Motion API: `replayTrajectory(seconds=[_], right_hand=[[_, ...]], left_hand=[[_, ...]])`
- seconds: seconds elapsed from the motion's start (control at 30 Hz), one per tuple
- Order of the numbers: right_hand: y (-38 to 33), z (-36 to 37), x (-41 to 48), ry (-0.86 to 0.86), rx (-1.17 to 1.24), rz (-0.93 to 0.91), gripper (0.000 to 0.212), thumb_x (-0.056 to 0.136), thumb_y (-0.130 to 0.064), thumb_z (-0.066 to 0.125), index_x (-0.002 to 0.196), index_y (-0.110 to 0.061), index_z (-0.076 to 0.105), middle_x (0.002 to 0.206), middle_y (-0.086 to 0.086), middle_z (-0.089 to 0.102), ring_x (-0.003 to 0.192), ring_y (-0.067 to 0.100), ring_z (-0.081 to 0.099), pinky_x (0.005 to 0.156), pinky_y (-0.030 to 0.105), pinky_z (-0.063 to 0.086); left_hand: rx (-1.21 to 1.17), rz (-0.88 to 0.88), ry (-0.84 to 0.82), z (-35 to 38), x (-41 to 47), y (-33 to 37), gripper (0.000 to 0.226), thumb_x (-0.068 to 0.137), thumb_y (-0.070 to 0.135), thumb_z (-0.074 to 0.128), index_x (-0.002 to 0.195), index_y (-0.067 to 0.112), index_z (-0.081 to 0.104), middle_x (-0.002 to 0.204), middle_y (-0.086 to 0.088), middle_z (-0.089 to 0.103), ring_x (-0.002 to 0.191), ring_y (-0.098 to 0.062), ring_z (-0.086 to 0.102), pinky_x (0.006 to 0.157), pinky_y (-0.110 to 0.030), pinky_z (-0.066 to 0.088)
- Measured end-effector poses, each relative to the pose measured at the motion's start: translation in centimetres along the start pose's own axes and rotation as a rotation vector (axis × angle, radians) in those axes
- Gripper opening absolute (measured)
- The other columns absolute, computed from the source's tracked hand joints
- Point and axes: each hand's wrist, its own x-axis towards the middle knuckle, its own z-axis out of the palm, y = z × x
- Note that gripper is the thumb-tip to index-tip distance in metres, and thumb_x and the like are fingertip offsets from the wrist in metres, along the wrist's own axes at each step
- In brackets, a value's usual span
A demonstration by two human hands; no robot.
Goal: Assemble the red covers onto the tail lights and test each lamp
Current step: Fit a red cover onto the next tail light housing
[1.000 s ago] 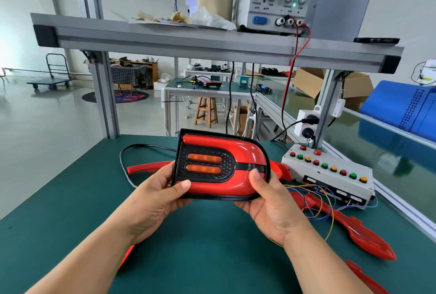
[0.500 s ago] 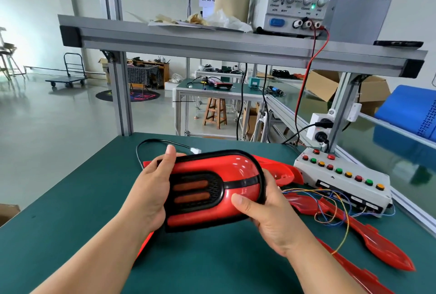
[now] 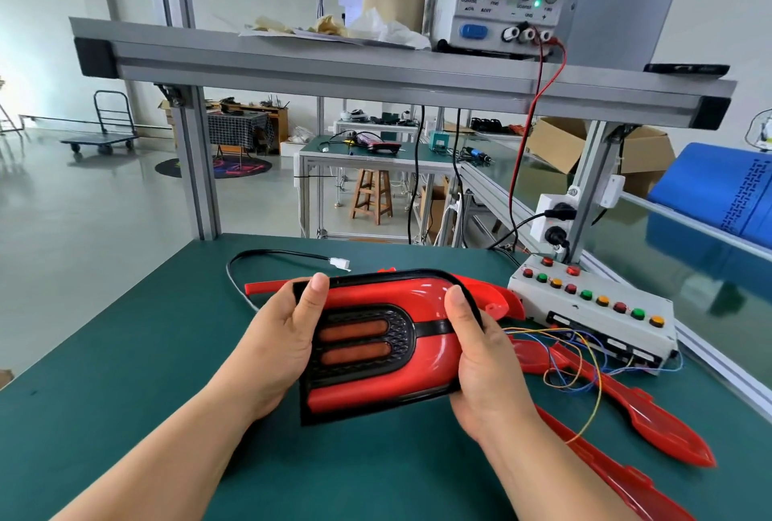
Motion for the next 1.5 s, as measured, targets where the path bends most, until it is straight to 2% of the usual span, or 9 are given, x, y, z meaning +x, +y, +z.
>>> replayTrajectory(seconds=[0.27,0.43,0.6,0.83,0.93,1.1,1.17,1.3,1.5], right_hand=[[0.2,-0.1,0.3,-0.012,0.012,0.029,0.051,0.076,-0.044,0.072,0.112,-0.008,0.07,0.11,0.019,0.072,0.106,0.038,0.067,0.097,0.06,0.049],[-0.3,-0.5,0.3,-0.142,-0.013,0.178,0.072,0.072,-0.066,0.062,0.118,-0.011,0.068,0.115,0.016,0.071,0.106,0.034,0.068,0.089,0.052,0.056],[0.1,-0.8,0.4,-0.139,0.012,0.139,0.055,0.078,-0.047,0.068,0.115,-0.007,0.069,0.116,0.021,0.069,0.109,0.04,0.065,0.095,0.06,0.049],[0.1,-0.7,0.5,-0.126,0.039,0.137,0.041,0.079,-0.044,0.07,0.104,-0.012,0.075,0.111,0.019,0.071,0.102,0.038,0.069,0.087,0.057,0.055],[-0.2,-0.8,0.8,-0.095,0.083,0.134,0.047,0.075,-0.046,0.072,0.106,-0.011,0.074,0.111,0.02,0.071,0.102,0.038,0.069,0.084,0.055,0.056],[-0.8,-1.3,1.2,-0.001,0.136,0.139,0.06,0.069,-0.05,0.074,0.117,-0.013,0.068,0.111,0.017,0.072,0.101,0.037,0.07,0.087,0.061,0.053],[-0.8,-1.4,1.2,0.019,0.133,0.149,0.061,0.069,-0.05,0.074,0.118,-0.014,0.067,0.11,0.016,0.072,0.099,0.036,0.07,0.084,0.06,0.055],[-0.7,-1.5,1.0,0.034,0.11,0.161,0.057,0.071,-0.049,0.073,0.115,-0.014,0.067,0.107,0.016,0.073,0.095,0.036,0.072,0.075,0.053,0.059],[-0.7,-1.6,0.8,-0.066,-0.013,0.224,0.059,0.071,-0.05,0.074,0.116,-0.011,0.069,0.112,0.019,0.071,0.102,0.039,0.069,0.089,0.06,0.053]], left_hand=[[0.026,0.009,0.0,0.0,0.4,0.1,0.074,0.075,0.071,0.057,0.11,0.006,0.057,0.11,-0.023,0.068,0.106,-0.042,0.064,0.091,-0.057,0.05],[-0.153,-0.115,-0.084,-0.6,0.2,0.4,0.065,0.082,0.056,0.054,0.119,0.004,0.05,0.107,-0.024,0.07,0.093,-0.042,0.069,0.07,-0.05,0.058],[-0.287,-0.251,-0.196,-1.0,-0.3,0.7,0.066,0.083,0.054,0.051,0.127,0.005,0.055,0.114,-0.028,0.066,0.101,-0.046,0.066,0.074,-0.05,0.058],[-0.2,-0.126,-0.093,-0.8,0.0,0.7,0.051,0.091,0.04,0.049,0.12,-0.002,0.051,0.107,-0.029,0.068,0.095,-0.047,0.067,0.077,-0.057,0.056],[-0.038,-0.087,-0.167,-1.6,0.4,1.4,0.049,0.09,0.044,0.05,0.118,0.005,0.059,0.113,-0.023,0.068,0.102,-0.039,0.067,0.087,-0.051,0.054],[0.439,-0.087,0.13,-5.6,1.0,2.1,0.025,0.091,0.036,0.061,0.096,0.012,0.067,0.086,-0.008,0.066,0.063,-0.017,0.064,0.057,-0.029,0.049],[0.823,-0.162,0.07,-7.3,1.1,1.8,0.029,0.084,0.043,0.07,0.091,0.016,0.063,0.074,-0.002,0.06,0.056,-0.015,0.052,0.056,-0.025,0.041],[1.114,-0.513,-0.261,-7.7,0.5,1.5,0.064,0.057,0.052,0.083,0.1,0.025,0.044,0.086,-0.002,0.058,0.055,-0.017,0.053,0.054,-0.025,0.046],[1.371,-0.252,-0.068,-7.4,2.4,0.2,0.05,0.07,0.04,0.082,0.095,0.026,0.041,0.091,0.006,0.056,0.084,-0.016,0.054,0.067,-0.028,0.041]])
